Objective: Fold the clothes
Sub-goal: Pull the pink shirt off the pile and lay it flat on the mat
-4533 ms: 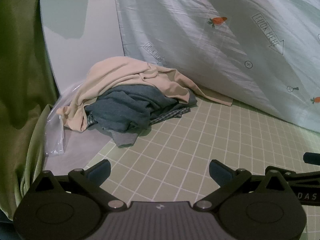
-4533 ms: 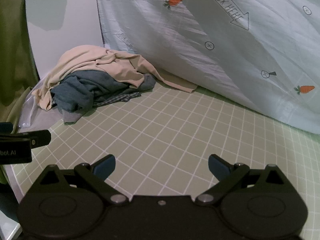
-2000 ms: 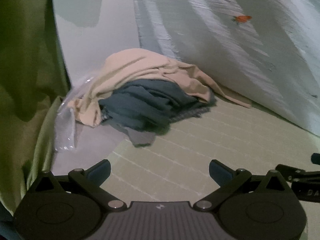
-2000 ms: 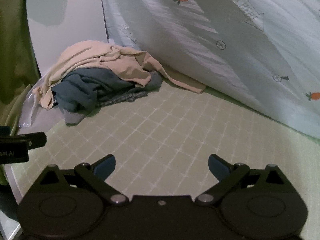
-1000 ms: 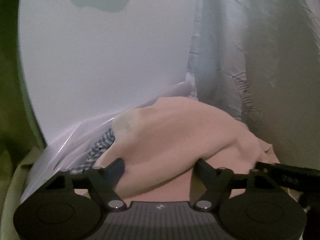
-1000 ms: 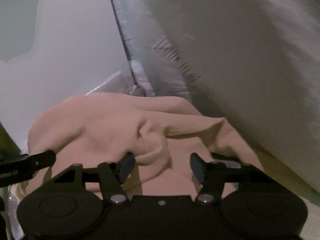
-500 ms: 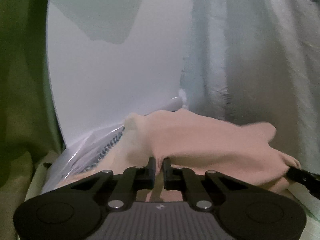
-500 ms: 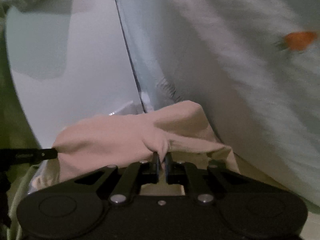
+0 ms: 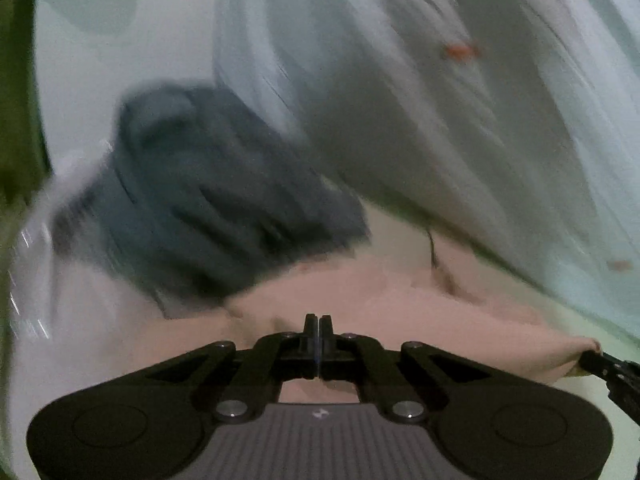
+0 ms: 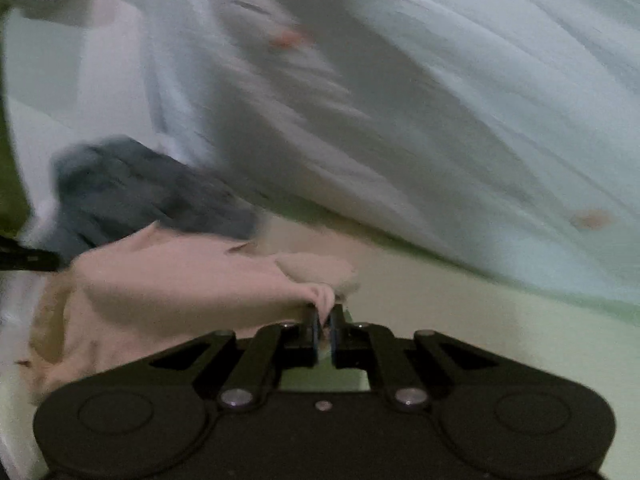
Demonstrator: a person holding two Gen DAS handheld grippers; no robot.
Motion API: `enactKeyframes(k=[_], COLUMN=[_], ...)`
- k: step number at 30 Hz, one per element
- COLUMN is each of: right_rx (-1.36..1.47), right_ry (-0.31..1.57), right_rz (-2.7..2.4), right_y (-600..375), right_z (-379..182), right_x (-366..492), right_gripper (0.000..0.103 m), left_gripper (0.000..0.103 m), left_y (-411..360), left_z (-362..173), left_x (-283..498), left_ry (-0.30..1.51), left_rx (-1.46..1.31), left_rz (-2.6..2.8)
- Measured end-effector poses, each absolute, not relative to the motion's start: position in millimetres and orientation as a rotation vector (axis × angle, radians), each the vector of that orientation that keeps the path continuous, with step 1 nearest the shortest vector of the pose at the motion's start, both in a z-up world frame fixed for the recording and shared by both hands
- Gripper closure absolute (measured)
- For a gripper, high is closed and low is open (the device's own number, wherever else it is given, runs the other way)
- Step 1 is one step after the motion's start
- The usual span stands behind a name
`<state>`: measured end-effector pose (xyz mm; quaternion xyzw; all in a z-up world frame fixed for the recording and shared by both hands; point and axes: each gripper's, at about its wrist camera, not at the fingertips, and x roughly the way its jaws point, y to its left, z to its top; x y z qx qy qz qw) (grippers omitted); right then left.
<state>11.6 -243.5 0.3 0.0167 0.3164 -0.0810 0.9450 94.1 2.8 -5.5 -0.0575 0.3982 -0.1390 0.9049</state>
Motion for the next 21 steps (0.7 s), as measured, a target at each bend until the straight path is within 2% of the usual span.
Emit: enactKeyframes(k=[7,9,11,12,14,15,17,19,20,21], right_rx=[0.176,0.216,0.245,0.252,0.256,0.256,0.26,0.269,0.273,0.277], right_ry=[0.785,0.803,0.81,0.815,0.807,0.801,0.781,0.754,0.74,0.727], right_rz=[-0.376,-0.391,-0.386,-0.377,-0.361,-0.355,-0.356,-0.368,-0.373,-0.379], right_y=[-331,-342,-347,-346,-347,-348,-354,-361,-365,-369], right_z=[-30,-34,-34,-34,-29,-28,-23,-18,-16,-13], right_x=[-115,-137,-157,-164,-176,-178,-179,-176,-175,-173], right_gripper=[0.097,0.097,0.096,0.095,0.093,0.092,0.084,0.065,0.058,0.044], left_gripper=[0.1,0.091,0.077,0.074,0.055,0.049,0.023,0.013,0.012,0.011], left_y=[-53,-60,-66,-69,-74,-75,-76,-77,-78,-78], left_z=[-36,-40,-42,-42,-43,-43,-41,-39,-38,-37], left_x=[21,10,3,1,-1,-2,-4,-6,-6,-6], left_ry=[0.953,0.972,0.972,0.972,0.973,0.97,0.955,0.937,0.93,0.927], left_rx=[-0.069,-0.061,-0.048,-0.041,-0.025,-0.02,-0.009,0.009,0.02,0.033], left_rz=[-0.367,-0.37,-0.36,-0.353,-0.331,-0.317,-0.288,-0.263,-0.255,-0.248])
